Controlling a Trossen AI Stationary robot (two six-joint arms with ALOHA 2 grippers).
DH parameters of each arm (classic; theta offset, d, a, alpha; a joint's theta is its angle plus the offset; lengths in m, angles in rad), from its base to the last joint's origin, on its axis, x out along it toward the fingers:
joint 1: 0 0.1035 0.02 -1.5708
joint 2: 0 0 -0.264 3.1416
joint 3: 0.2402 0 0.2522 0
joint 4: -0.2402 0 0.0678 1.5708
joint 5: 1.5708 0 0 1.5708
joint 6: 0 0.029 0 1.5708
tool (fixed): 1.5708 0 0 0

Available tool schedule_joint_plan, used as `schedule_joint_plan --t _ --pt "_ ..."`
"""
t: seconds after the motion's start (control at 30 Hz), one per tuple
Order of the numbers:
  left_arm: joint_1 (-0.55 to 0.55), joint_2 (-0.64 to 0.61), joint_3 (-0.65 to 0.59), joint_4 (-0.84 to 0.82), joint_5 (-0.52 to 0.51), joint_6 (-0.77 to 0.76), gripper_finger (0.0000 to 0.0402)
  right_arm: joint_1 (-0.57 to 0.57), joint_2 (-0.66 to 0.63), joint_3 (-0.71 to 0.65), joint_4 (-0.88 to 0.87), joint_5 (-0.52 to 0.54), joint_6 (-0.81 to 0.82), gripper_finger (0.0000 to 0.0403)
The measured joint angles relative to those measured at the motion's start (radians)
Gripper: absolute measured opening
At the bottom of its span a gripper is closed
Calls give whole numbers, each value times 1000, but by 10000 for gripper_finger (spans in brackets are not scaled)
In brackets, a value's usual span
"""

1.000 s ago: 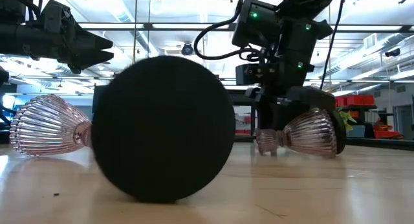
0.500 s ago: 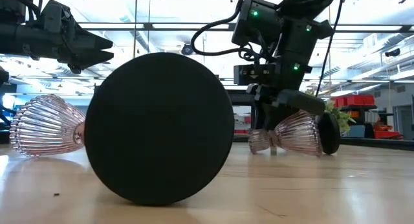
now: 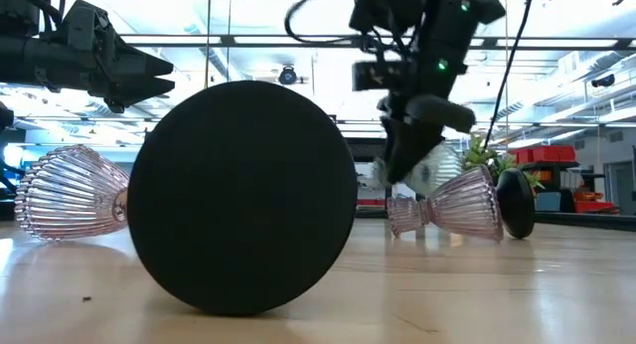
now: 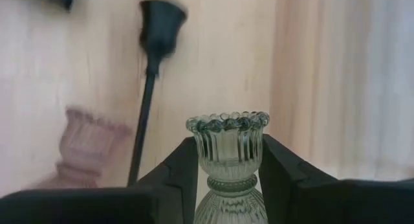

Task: Pick & Place candle stick holders
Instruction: Put the green glass candle holder on the shelf

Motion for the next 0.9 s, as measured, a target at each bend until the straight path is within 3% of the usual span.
schedule_joint_plan --t 0.47,0.7,0.9 --pt "0 0 0 -1 0 0 254 0 -2 222 131 14 1 111" --pt "0 0 0 -1 0 0 254 -11 -13 237 360 34 0 111" --pt "0 0 0 -1 0 -1 254 -42 -18 238 483 115 -8 111"
